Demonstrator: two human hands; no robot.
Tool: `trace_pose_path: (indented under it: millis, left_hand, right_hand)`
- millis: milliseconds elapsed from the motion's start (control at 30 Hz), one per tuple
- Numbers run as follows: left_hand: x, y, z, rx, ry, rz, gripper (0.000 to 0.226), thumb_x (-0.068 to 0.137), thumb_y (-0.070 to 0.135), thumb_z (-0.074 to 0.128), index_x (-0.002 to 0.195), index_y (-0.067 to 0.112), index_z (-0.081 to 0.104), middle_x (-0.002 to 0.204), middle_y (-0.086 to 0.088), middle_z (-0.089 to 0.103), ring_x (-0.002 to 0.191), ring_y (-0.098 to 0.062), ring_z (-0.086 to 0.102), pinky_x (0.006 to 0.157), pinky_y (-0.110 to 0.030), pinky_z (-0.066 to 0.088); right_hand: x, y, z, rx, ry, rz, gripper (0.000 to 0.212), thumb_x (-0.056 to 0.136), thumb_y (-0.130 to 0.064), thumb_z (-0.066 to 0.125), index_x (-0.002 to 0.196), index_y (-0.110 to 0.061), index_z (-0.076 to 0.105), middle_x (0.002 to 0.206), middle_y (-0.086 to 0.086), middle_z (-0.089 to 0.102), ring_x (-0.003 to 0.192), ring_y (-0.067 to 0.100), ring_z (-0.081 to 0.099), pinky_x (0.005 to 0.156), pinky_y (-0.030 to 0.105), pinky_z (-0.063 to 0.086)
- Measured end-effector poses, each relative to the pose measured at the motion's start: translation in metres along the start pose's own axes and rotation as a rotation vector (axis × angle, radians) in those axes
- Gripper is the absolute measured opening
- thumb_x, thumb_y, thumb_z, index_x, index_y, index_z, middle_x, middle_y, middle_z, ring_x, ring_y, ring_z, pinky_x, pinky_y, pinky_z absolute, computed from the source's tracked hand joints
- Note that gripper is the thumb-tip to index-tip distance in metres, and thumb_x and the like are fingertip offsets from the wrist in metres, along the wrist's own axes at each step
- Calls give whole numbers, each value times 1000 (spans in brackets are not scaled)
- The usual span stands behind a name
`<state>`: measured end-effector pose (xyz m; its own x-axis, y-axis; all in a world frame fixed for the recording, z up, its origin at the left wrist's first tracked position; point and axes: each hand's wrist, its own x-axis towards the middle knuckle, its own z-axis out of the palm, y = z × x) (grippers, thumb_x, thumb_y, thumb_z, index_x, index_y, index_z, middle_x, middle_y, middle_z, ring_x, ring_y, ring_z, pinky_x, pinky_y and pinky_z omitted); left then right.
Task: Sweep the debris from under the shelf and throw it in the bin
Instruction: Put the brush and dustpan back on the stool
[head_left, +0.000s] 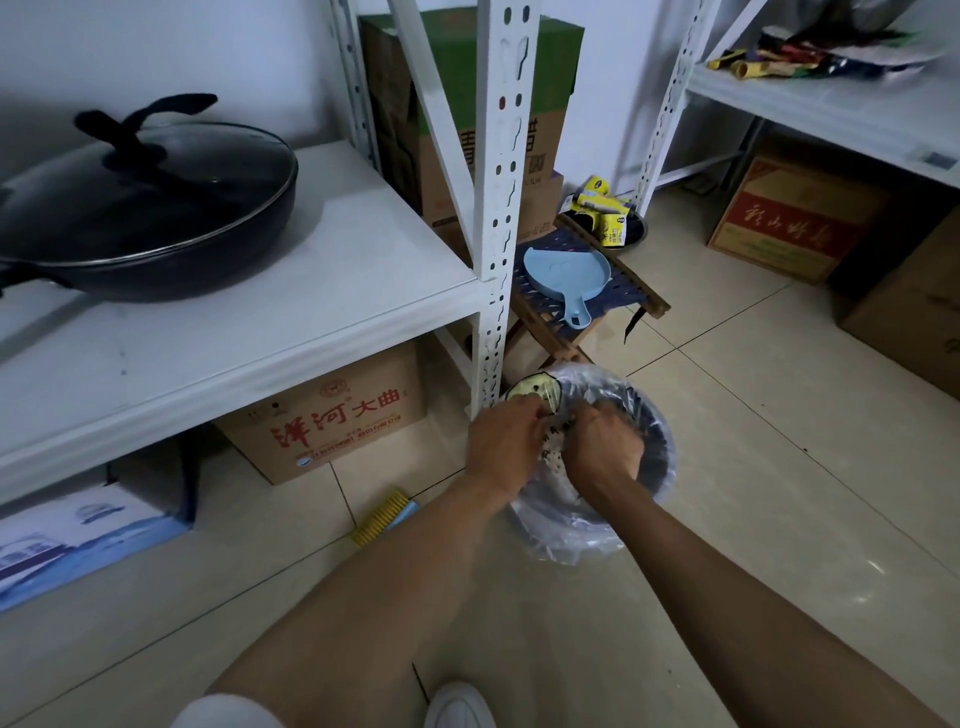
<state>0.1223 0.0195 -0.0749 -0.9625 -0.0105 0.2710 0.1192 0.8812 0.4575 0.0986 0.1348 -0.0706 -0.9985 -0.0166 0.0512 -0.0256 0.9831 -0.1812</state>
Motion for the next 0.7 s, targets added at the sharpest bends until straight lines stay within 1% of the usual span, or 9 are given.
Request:
trace_pose_path:
  millis: [100,167,300,400,500,567,633,667,700]
  left_hand:
    - [-14,-38,-16,-56,55,-81,12,96,25,53,94,19,62,89,0,67,76,-16,62,61,-26,43]
    - [-32,-71,-24,-43,77,-194,10,95,23,53,93,21,62,87,2,67,75,-16,62,60,-24,41]
    - [-84,-128,-26,11,-30,-479,15,96,25,48,95,19,62,95,-2,69,86,-20,65,70,-28,45]
    - [-118,-157,-10,-27,-158,-698,25,98,24,45,101,8,64,103,-14,71,97,-30,66,79,-34,50]
    - [-142,-179,20,-211,-300,-939,30,94,22,53,105,-2,67,106,-21,70,96,-33,69,83,-36,56]
    - [-152,-181,36,-492,-290,-1135,33,94,18,56,111,-9,63,102,-26,70,77,-32,70,70,-35,60]
    - [-154,-178,52,-684,-243,-1313,34,96,15,54,119,-10,53,91,-22,64,59,-22,61,43,-20,49]
    - [-153,-175,59,-752,-225,-1373,32,97,14,51,122,-6,50,84,-18,60,57,-18,56,36,-17,44]
    - [-151,-172,64,-805,-216,-1416,28,98,14,49,122,-1,48,76,-13,56,56,-17,53,37,-19,43]
  right_hand:
    - [-6,-26,-2,53,39,-68,31,87,-3,54,113,-15,63,113,10,63,92,27,64,73,38,57]
    - [-15,-49,2,131,66,-136,31,85,-3,56,112,-15,65,111,9,64,91,27,64,72,36,55]
    - [-41,-97,29,216,44,-348,24,83,-9,64,105,-16,69,105,6,67,80,22,66,70,32,57]
    - [-60,-115,67,154,-113,-422,21,87,-12,59,107,-17,66,109,3,63,89,21,64,74,33,57]
    - [-72,-114,114,64,-374,-355,25,92,-11,50,115,-13,60,119,7,57,107,23,60,87,35,52]
    - [-76,-107,140,23,-529,-317,26,93,-11,46,117,-9,58,123,11,57,112,26,59,91,35,49]
    - [-79,-105,161,53,-650,-257,31,94,-14,45,122,-7,56,129,12,57,120,27,56,97,34,46]
    - [-79,-105,170,80,-696,-226,33,95,-15,45,126,-8,54,132,12,55,123,27,53,99,33,44]
    - [-78,-106,177,106,-719,-194,36,95,-16,45,129,-8,53,135,12,54,125,26,52,101,32,43]
